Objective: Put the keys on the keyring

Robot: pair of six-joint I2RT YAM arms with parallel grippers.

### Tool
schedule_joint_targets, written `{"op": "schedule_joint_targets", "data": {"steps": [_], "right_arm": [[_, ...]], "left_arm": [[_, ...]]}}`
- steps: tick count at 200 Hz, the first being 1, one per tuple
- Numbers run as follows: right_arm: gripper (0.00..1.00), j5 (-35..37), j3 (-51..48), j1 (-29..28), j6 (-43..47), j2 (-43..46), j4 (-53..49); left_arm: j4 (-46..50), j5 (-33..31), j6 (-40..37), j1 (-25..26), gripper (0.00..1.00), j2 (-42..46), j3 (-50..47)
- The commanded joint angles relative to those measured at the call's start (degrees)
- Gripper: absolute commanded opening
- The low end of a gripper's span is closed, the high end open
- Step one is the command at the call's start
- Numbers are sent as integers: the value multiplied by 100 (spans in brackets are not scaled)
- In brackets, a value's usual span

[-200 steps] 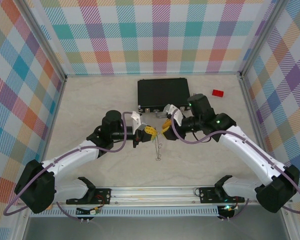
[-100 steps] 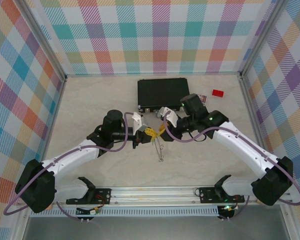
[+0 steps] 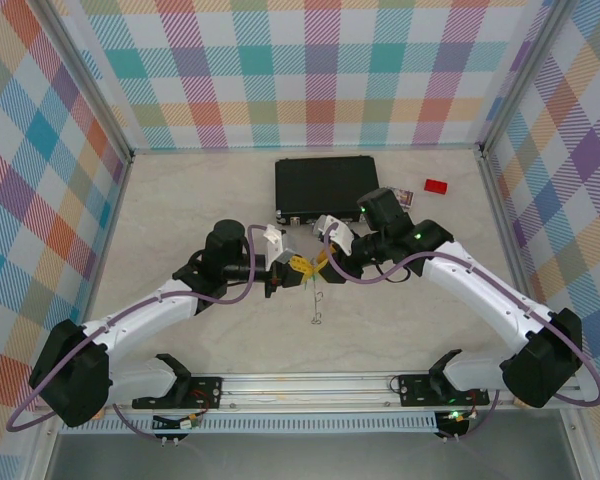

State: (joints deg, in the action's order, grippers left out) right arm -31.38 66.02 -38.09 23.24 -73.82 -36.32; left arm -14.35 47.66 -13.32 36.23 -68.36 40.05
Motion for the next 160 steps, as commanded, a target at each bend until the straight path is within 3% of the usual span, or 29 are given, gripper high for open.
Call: {"op": "schedule_joint_targets", "data": {"steps": [1, 110, 160], "right_arm": [[32, -248, -52, -89, 178, -69, -140], [29, 299, -72, -97, 221, 78, -329], [29, 151, -123, -102, 200, 133, -258]], "left_arm": [[-285, 230, -22, 25, 0, 217, 119], [-201, 227, -60, 25, 0, 222, 119], [-182, 303, -56, 42, 0, 173, 156]]}}
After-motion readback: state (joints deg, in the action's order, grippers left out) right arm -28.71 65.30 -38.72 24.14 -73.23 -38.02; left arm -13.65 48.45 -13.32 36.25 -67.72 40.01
